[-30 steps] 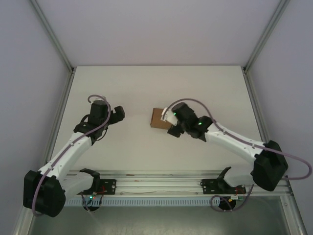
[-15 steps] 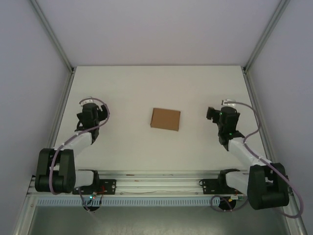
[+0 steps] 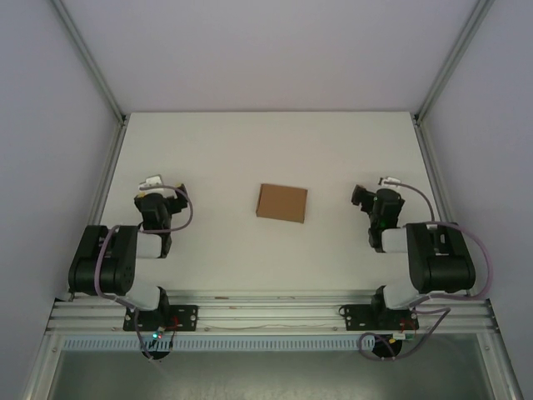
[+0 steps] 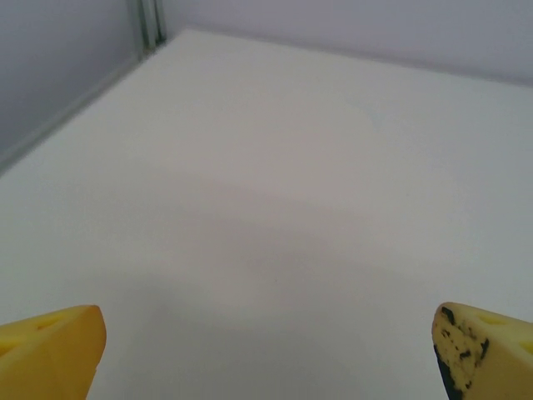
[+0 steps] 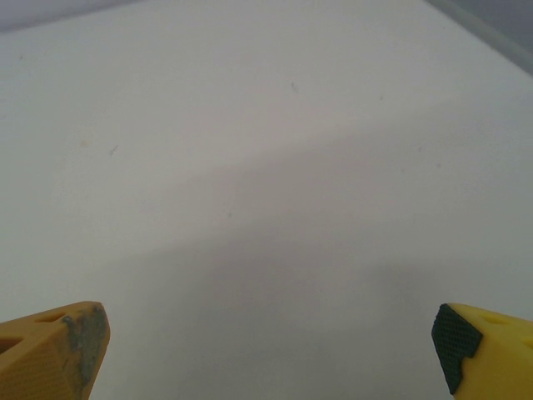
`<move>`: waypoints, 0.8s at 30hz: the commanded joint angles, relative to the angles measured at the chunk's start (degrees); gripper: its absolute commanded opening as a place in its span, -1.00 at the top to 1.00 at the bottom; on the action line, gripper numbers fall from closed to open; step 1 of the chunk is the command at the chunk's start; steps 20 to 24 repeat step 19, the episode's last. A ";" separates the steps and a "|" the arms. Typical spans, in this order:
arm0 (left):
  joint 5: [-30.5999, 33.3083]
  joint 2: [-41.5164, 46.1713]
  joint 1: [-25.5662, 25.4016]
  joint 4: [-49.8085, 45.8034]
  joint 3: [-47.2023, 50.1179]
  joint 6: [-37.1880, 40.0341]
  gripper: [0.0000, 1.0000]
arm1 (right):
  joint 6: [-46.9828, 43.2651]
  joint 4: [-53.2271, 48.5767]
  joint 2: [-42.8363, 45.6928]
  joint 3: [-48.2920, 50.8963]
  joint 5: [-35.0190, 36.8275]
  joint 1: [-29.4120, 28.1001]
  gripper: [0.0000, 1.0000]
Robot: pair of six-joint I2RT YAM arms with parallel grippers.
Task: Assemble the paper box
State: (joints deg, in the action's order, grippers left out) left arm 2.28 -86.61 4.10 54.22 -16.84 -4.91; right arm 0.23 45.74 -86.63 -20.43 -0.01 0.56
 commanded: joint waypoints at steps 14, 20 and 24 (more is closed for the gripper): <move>1.53 -0.31 -2.34 3.95 -1.36 3.20 -1.00 | 1.69 1.38 0.85 -2.07 0.78 0.67 -0.99; 1.76 0.08 -2.62 2.68 -1.66 3.20 -1.00 | 1.71 1.28 0.83 -2.16 0.80 0.67 -0.99; 1.76 0.08 -2.62 2.68 -1.66 3.20 -1.00 | 1.71 1.28 0.83 -2.16 0.80 0.67 -0.99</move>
